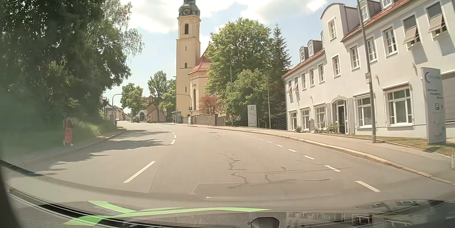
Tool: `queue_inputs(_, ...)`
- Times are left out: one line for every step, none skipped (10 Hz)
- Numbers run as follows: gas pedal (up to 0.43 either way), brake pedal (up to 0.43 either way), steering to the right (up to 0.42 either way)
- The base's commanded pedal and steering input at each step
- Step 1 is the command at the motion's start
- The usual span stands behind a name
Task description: Follow the waypoints while adhering to traffic rules and regulations
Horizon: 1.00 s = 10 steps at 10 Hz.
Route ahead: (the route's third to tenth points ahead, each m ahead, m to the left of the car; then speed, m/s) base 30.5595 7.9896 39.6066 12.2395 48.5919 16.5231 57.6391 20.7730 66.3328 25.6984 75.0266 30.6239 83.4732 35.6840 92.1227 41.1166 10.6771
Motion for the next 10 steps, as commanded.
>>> queue_inputs(0.189,0.0,-0.058)
queue_inputs(0.189,0.0,-0.058)
queue_inputs(0.189,0.0,-0.058)
queue_inputs(0.189,0.0,-0.058)
queue_inputs(0.189,0.0,-0.058)
queue_inputs(0.189,0.0,-0.058)
queue_inputs(0.177,0.0,-0.058)
queue_inputs(0.177,0.0,-0.058)
queue_inputs(0.177,0.0,-0.058)
queue_inputs(0.177,0.0,-0.057)
